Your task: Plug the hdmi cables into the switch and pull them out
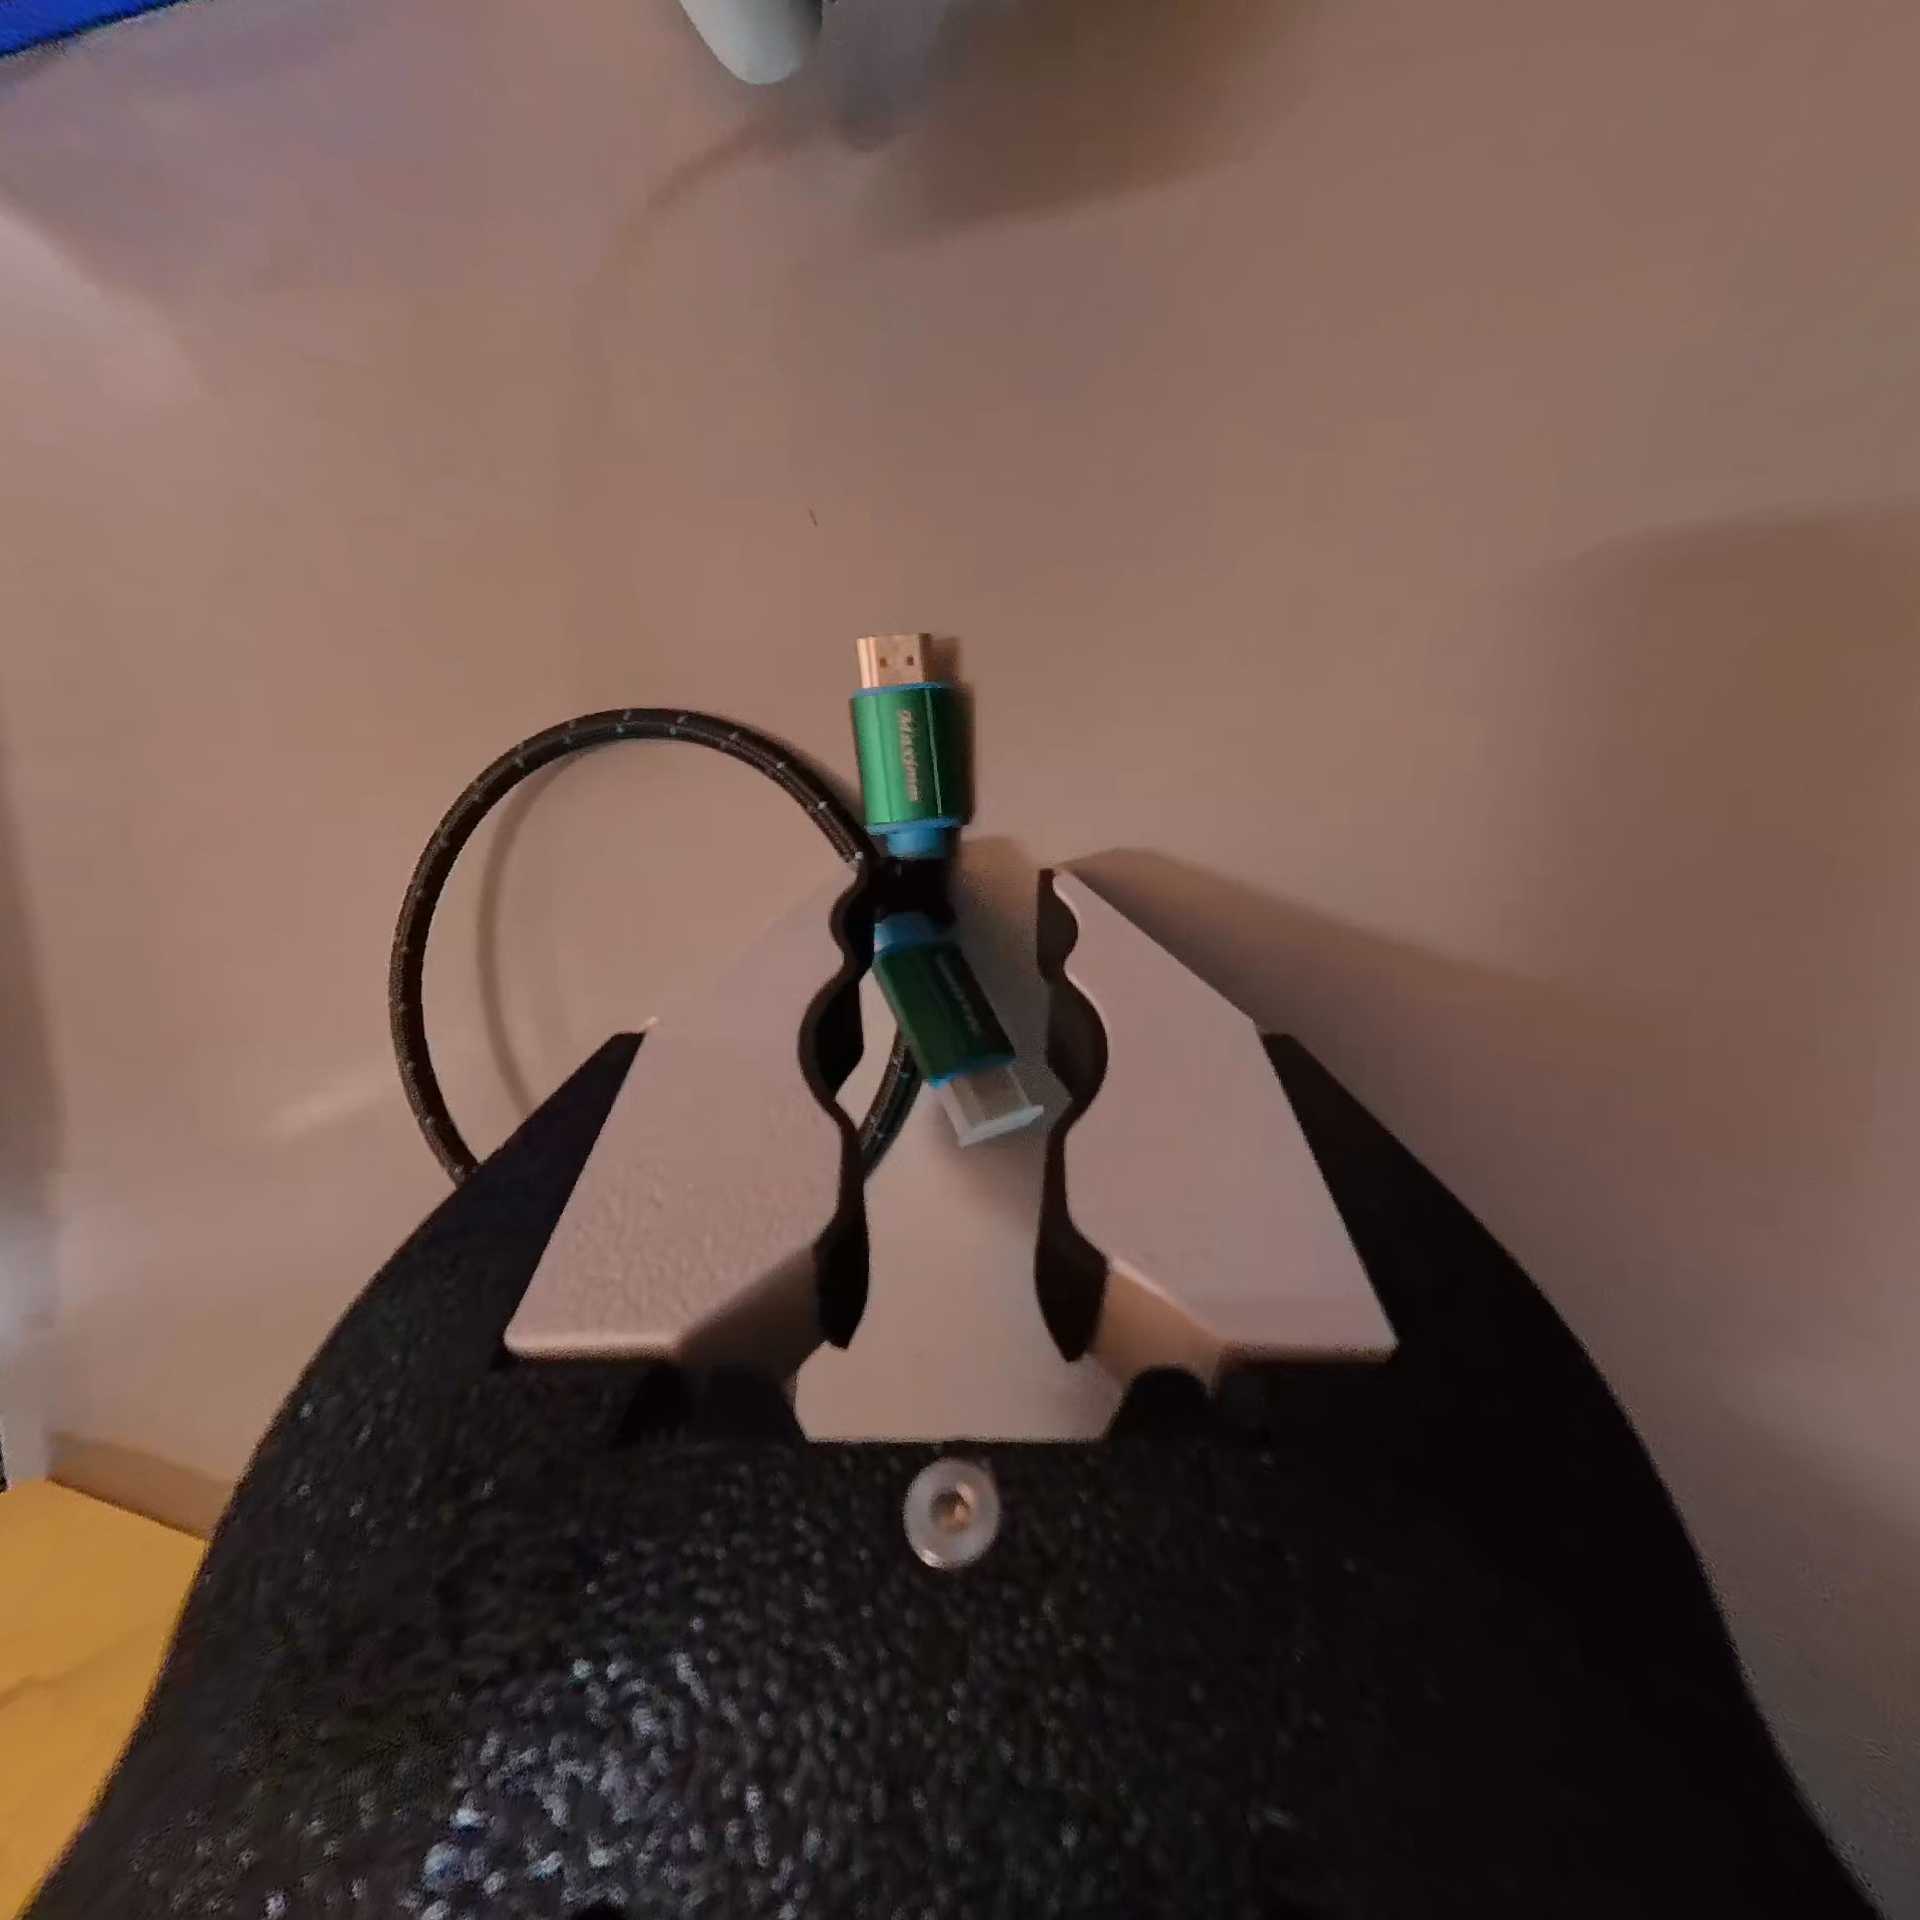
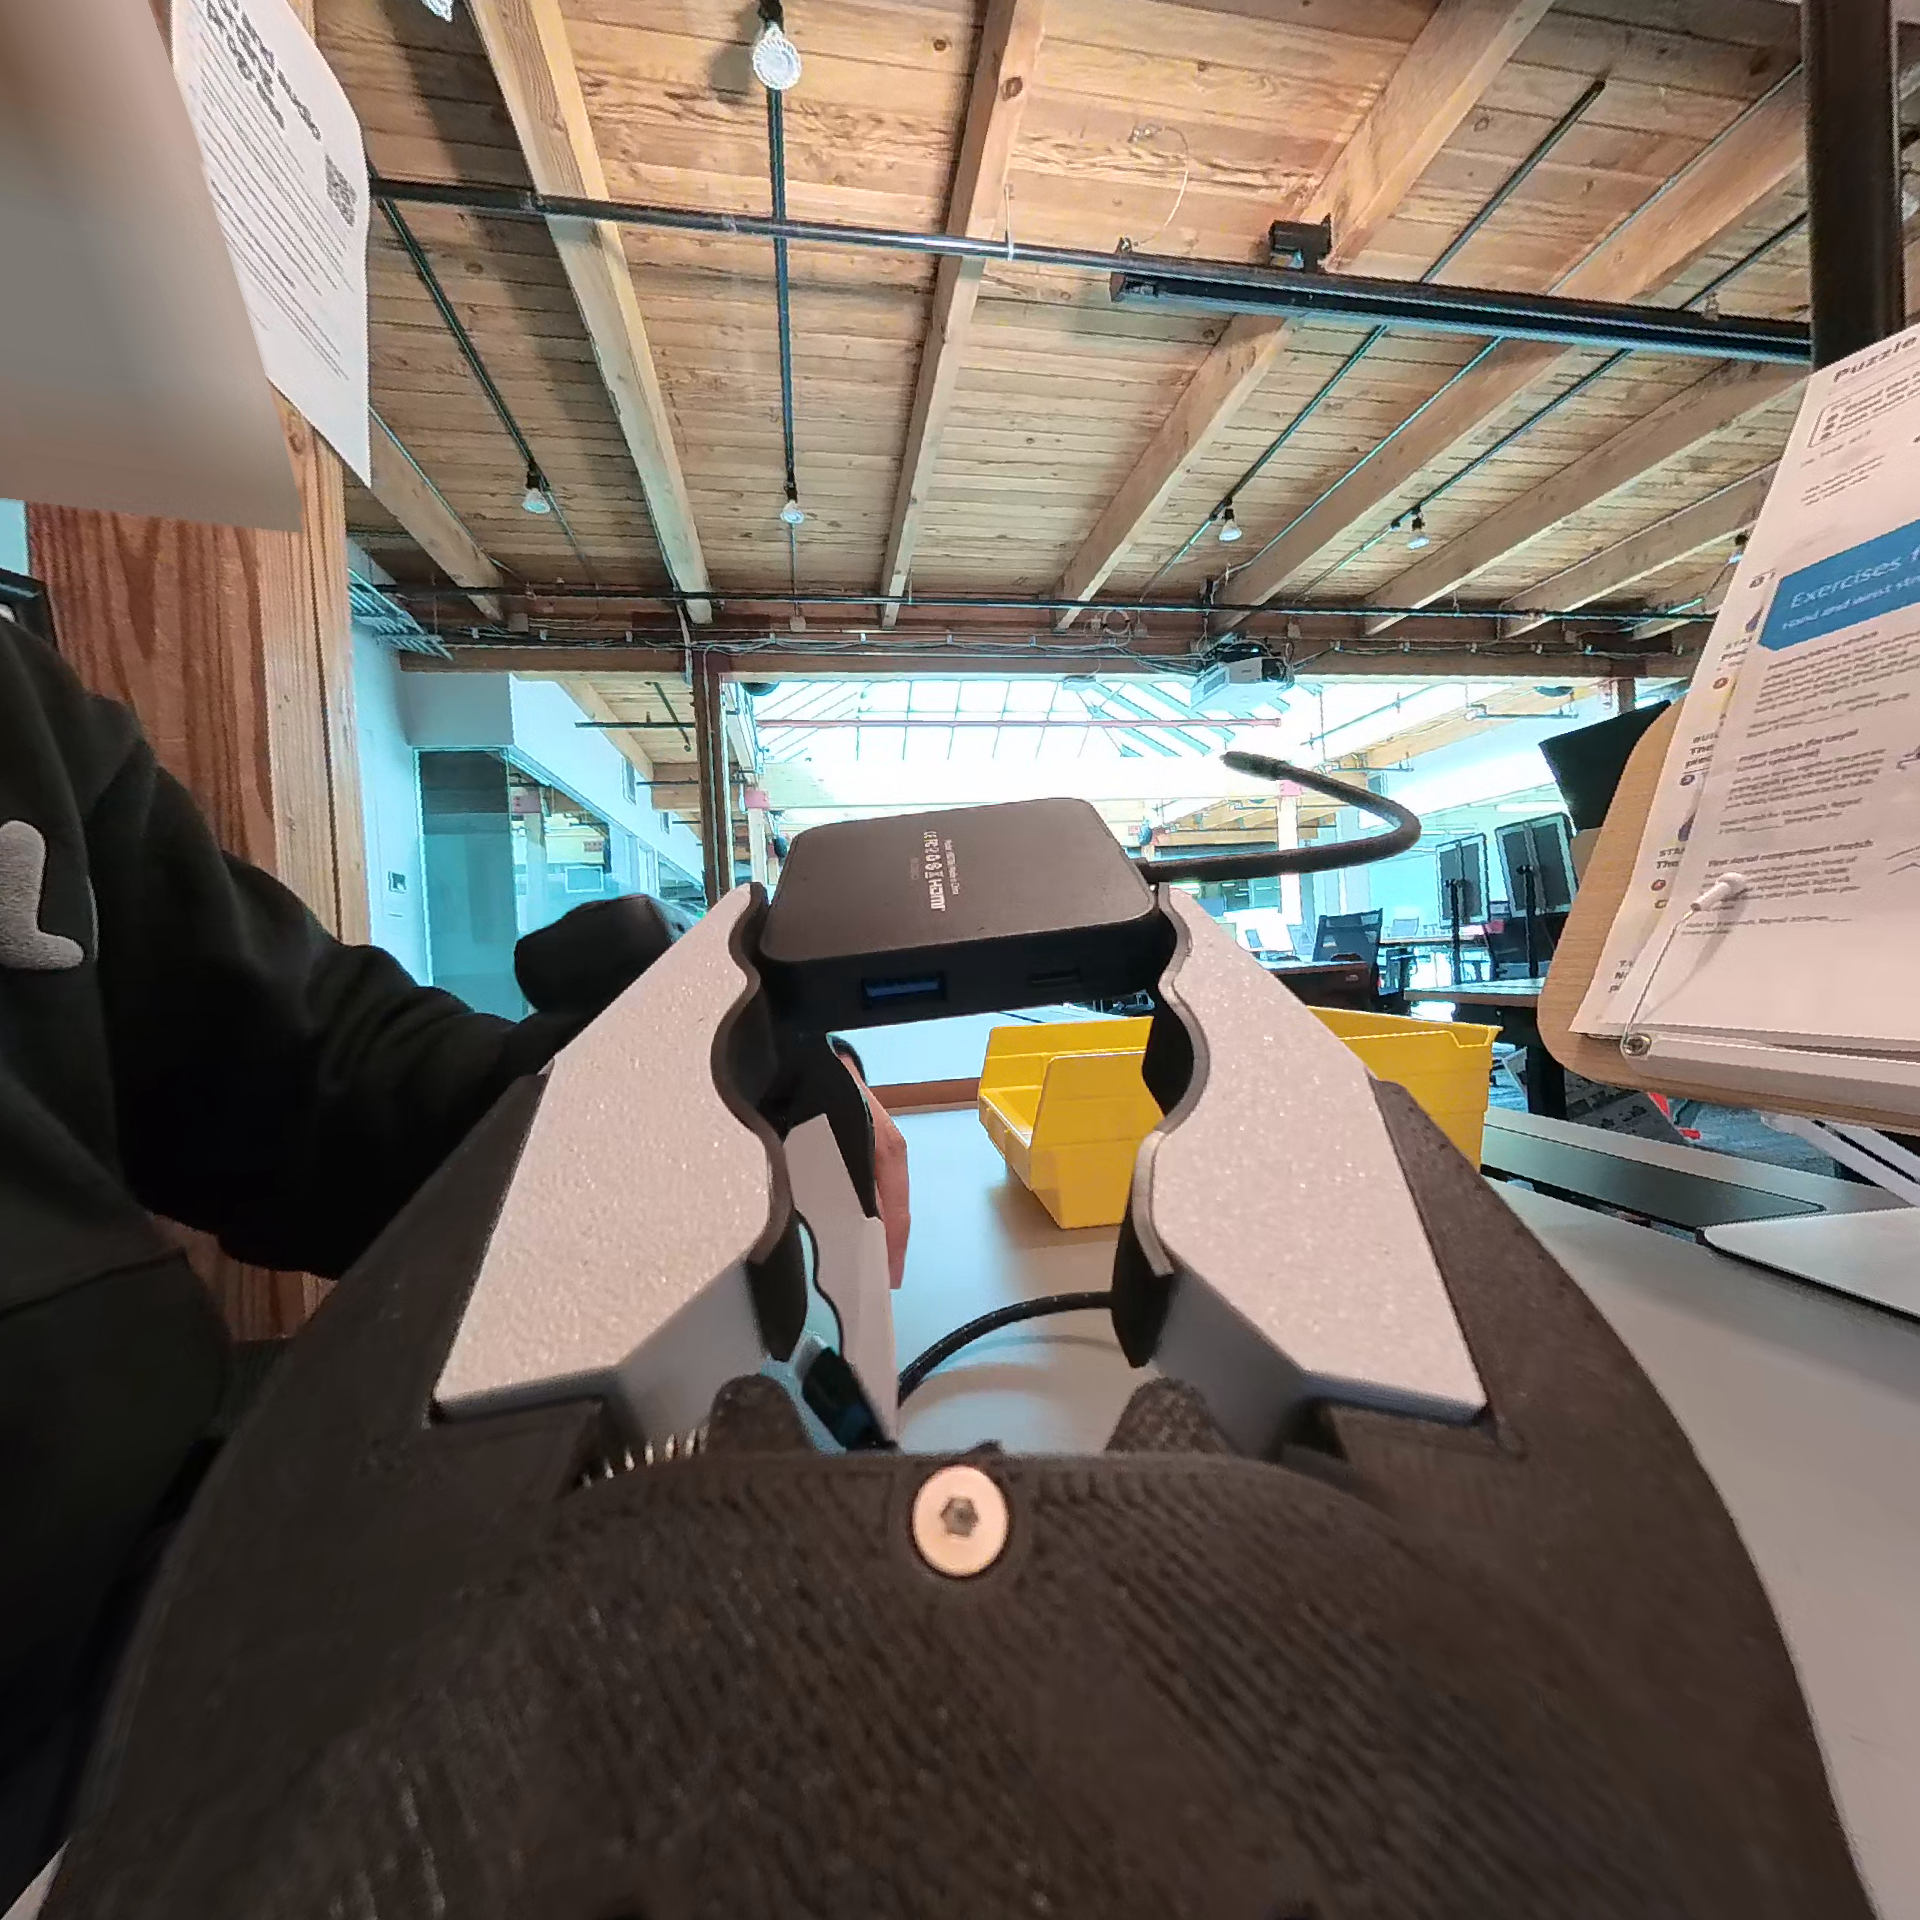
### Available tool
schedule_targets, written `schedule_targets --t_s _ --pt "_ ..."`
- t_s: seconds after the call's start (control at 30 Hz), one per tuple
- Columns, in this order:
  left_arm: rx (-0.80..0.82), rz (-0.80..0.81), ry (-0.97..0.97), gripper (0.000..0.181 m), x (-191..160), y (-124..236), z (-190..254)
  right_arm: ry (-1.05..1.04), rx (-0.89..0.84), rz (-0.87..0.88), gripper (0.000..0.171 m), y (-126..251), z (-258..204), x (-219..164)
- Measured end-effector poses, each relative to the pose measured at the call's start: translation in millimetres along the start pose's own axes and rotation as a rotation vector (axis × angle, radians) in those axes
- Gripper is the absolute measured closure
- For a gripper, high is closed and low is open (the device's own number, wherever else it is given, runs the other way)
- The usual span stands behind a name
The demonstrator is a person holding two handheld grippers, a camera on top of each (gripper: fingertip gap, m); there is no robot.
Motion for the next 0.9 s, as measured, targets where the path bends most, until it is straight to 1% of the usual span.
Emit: schedule_targets --t_s 0.03,0.1,0.13,0.17,0.23,0.33,0.4,0.47,0.57,0.73,0.8,0.9 --pt "0.009 -0.002 0.000 0.150 0 -1 0 0.001 0.000 -0.002 0.100 0 0 0" --pt "0.033 -0.006 0.012 0.148 0 -2 -3 0.000 0.002 -0.002 0.100 0 0 0" --pt "0.069 -0.016 0.017 0.141 -1 -1 -7 0.001 0.001 -0.004 0.100 0 0 0" --pt "0.104 -0.028 0.018 0.140 -3 0 -11 0.002 0.000 -0.005 0.100 0 0 -1" --pt "0.119 -0.042 0.043 0.143 -6 2 -14 -0.001 0.001 -0.003 0.100 0 0 0" --pt "0.102 -0.071 0.054 0.149 -8 -3 -12 -0.002 0.006 -0.007 0.100 -1 0 -1" --pt "0.076 -0.075 0.060 0.158 -5 -6 -11 -0.003 0.006 -0.012 0.100 -1 0 -2" --pt "0.032 -0.080 0.118 0.166 -5 -8 -13 -0.002 0.007 -0.015 0.100 -1 -1 -2" --pt "-0.041 -0.053 0.234 0.169 -7 -10 -19 -0.002 0.003 -0.018 0.100 -1 0 -3" --pt "-0.036 0.013 0.340 0.173 -12 -11 -24 0.022 -0.004 -0.043 0.100 -1 2 -6" --pt "-0.038 0.024 0.407 0.173 -15 -3 -29 0.023 0.006 -0.049 0.100 -1 0 -6" --pt "-0.014 0.049 0.465 0.174 -12 26 -46 0.033 0.014 -0.077 0.100 -2 0 -10"
Point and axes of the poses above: each gripper's, where its closed fingertips meet, y back along the fingers, x out of its top, z = x × y across the jaws, the point moved 5 cm from there along y, back along the fingers, and after that the axes turned 5 degrees about -y, right-handed, at the moved point
